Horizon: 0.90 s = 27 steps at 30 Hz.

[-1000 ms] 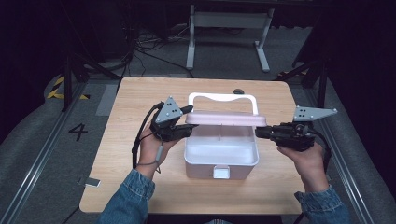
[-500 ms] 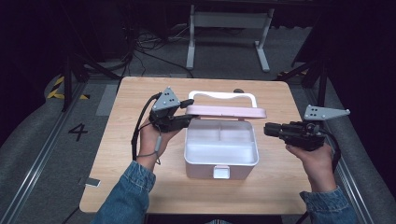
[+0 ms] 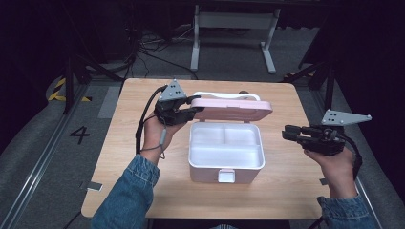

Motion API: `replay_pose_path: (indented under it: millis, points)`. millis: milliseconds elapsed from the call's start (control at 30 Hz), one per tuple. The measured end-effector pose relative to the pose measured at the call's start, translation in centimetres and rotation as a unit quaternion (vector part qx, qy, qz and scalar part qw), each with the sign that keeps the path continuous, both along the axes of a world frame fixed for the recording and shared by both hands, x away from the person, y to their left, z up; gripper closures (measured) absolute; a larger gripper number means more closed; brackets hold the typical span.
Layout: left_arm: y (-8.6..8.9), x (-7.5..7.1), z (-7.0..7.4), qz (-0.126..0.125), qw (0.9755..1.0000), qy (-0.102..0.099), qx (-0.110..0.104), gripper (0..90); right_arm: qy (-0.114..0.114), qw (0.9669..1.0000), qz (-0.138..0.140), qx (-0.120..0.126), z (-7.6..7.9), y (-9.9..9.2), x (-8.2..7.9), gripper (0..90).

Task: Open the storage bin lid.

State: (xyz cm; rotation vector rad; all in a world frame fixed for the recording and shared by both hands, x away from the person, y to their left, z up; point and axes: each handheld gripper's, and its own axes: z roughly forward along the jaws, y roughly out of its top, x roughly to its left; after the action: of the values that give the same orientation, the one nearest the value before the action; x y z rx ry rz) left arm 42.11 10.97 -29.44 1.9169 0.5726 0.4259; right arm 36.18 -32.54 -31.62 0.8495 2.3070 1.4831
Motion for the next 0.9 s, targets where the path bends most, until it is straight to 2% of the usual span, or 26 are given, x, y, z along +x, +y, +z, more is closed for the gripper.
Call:
replay_pose_path:
  millis: [233, 333, 433, 533, 700, 800, 833, 900]
  points:
    - [-0.5, 0.9, 0.3, 0.004, 0.9998, -0.010, 0.017, 65.0, 0.009, 0.9997, -0.019, -0.015, -0.5, -0.8, 0.4, 62.3]
    - [-0.5, 1.4, 0.3, 0.006, 1.0000, -0.001, 0.005, 65.0, 0.014, 0.9995, -0.023, -0.015, -0.8, -1.1, 0.6, 61.1]
    - [-0.4, 2.0, 0.3, 0.008, 1.0000, -0.003, 0.004, 65.6, 0.017, 0.9994, -0.026, -0.016, -0.9, -1.3, 0.7, 60.5]
    - [-0.4, 2.5, 0.3, 0.012, 0.9999, 0.006, 0.000, 65.9, 0.018, 0.9994, -0.028, -0.012, -1.0, -1.5, 0.8, 59.7]
    - [-0.6, 3.6, 0.4, 0.022, 0.9997, 0.008, 0.006, 65.9, 0.023, 0.9992, -0.031, -0.010, -1.1, -1.8, 1.0, 59.0]
    - [-0.8, 4.5, 0.4, 0.029, 0.9994, 0.018, 0.002, 65.6, 0.027, 0.9991, -0.031, -0.006, -1.2, -1.8, 1.1, 57.8]
    - [-0.9, 4.8, 0.3, 0.032, 0.9991, 0.027, -0.002, 65.4, 0.027, 0.9991, -0.031, -0.004, -1.2, -1.8, 1.1, 57.8]
    - [-0.9, 5.3, 0.3, 0.032, 0.9990, 0.030, -0.003, 65.1, 0.028, 0.9992, -0.028, -0.005, -1.2, -1.6, 1.1, 57.8]
